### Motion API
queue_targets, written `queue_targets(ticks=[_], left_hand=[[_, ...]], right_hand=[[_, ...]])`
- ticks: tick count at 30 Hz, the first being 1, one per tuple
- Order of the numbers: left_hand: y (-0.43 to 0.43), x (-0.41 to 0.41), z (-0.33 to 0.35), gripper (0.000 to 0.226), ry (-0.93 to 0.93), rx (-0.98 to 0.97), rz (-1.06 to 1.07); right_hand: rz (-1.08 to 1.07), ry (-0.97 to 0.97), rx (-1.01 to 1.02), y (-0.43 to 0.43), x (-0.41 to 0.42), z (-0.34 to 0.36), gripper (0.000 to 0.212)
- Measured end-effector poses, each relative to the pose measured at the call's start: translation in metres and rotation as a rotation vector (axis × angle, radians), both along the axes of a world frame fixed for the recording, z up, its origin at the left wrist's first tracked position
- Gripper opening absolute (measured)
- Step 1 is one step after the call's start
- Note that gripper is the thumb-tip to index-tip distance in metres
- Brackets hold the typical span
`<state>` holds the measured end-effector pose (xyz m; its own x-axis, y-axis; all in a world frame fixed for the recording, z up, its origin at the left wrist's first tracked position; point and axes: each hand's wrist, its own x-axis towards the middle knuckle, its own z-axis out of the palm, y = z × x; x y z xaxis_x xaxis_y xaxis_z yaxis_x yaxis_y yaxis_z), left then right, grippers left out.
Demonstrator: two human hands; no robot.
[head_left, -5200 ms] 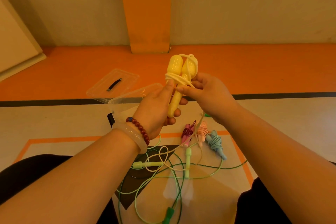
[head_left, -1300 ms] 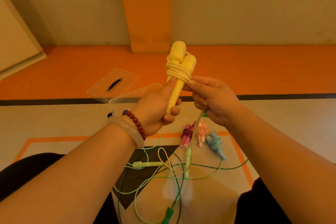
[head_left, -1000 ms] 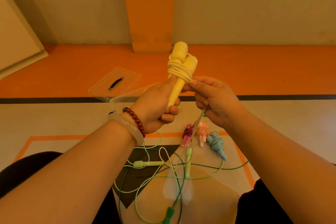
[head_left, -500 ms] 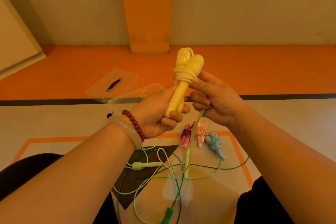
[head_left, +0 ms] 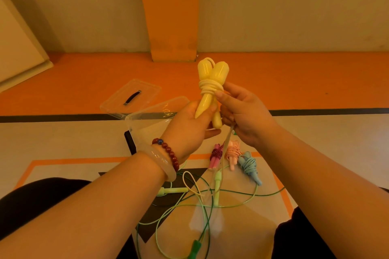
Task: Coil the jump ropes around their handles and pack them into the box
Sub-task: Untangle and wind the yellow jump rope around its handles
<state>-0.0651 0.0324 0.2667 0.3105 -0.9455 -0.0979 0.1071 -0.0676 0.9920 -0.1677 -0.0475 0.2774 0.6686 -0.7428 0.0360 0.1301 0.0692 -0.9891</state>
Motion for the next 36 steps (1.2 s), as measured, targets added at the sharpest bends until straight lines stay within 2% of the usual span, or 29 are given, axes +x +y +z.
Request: queue_targets(ticks=[3, 6, 10, 12, 14, 16, 21, 25, 30, 34, 36], left_hand=[[-0.002, -0.004, 0.002, 0.007, 0.052, -0.019, 0.016], [-0.002, -0.006, 0.003, 0.003, -0.045, -0.005, 0.025], [-0.006, 0.000, 0.000, 0.010, -0.124, 0.025, 0.065], [-0.007, 0.002, -0.002, 0.013, -0.094, 0.031, 0.060], [-0.005, 0.001, -0.002, 0.014, -0.024, 0.040, 0.016], [-0.003, 0.001, -0.001, 0.018, 0.069, 0.068, -0.051], [0.000, 0.002, 0.001, 0.026, 0.133, 0.090, -0.097], [0.002, 0.004, 0.005, 0.023, 0.126, 0.072, -0.098], [0.003, 0.017, 0.016, 0.035, -0.260, 0.138, -0.184], [0.004, 0.011, 0.012, 0.037, -0.076, 0.133, -0.170], [0.004, 0.008, 0.010, 0.053, 0.027, 0.130, -0.171]], right_hand=[[-0.023, 0.062, -0.066, -0.002, -0.003, 0.003, 0.033], [-0.048, 0.080, -0.089, -0.005, -0.004, 0.001, 0.035], [-0.092, 0.140, -0.163, -0.008, -0.005, -0.001, 0.043], [-0.095, 0.159, -0.174, -0.008, -0.006, 0.001, 0.056], [-0.101, 0.153, -0.138, -0.011, -0.008, 0.004, 0.085], [-0.090, 0.129, -0.126, -0.015, -0.012, 0.009, 0.095], [-0.041, 0.136, -0.255, -0.019, -0.016, 0.011, 0.060], [-0.074, 0.161, -0.302, -0.019, -0.014, 0.010, 0.050], [-0.065, 0.176, -0.350, -0.016, -0.012, 0.010, 0.050], [-0.026, 0.169, -0.343, -0.014, -0.010, 0.012, 0.051], [0.007, 0.173, -0.347, -0.015, -0.011, 0.014, 0.054]])
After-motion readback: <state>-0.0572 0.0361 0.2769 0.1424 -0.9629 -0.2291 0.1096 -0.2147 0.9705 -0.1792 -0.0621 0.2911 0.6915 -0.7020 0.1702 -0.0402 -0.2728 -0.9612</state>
